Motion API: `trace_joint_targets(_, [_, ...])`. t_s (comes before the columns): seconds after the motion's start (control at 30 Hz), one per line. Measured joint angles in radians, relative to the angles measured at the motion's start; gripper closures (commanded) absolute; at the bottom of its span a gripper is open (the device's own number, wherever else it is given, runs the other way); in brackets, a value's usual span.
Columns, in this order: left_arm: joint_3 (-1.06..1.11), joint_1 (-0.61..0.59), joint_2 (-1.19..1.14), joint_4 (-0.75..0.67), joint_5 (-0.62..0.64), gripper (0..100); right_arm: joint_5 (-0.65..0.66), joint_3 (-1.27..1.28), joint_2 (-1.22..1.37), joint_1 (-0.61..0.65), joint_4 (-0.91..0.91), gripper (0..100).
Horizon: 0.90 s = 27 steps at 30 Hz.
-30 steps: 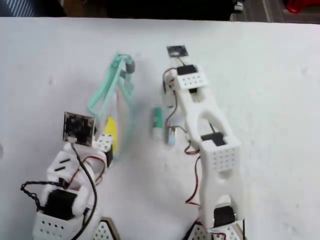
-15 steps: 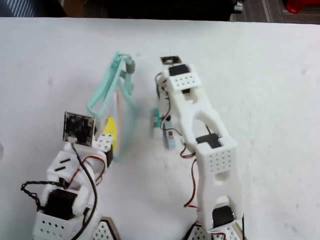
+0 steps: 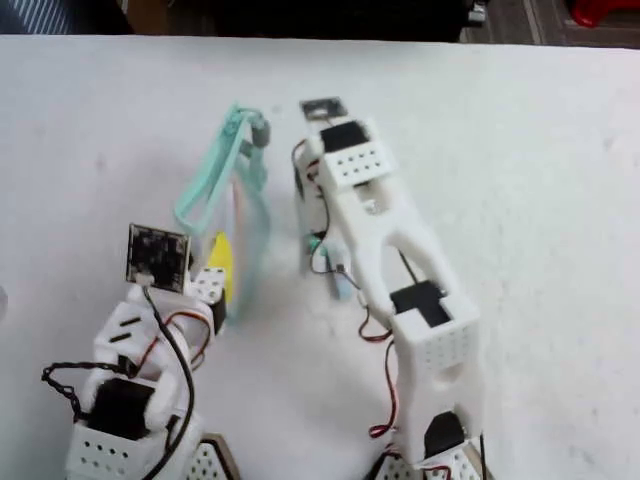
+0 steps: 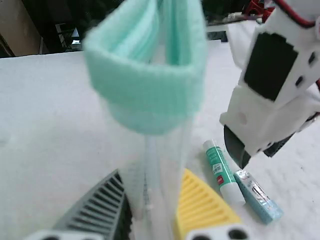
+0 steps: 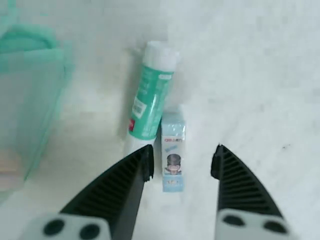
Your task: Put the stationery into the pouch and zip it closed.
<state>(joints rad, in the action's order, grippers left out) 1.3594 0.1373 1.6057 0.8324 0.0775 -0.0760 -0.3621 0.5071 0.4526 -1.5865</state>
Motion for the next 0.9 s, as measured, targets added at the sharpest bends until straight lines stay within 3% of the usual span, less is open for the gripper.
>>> trace_joint_targets(0.17, [0.0,0.0,0.0,0.0,0.0,98,0.046,0.135,0.0,0.002,0.087,81.8])
trace_joint_targets(0.9, [0.0,0.0,0.0,0.0,0.0,98,0.051,0.17,0.017,-0.028,0.152,81.8])
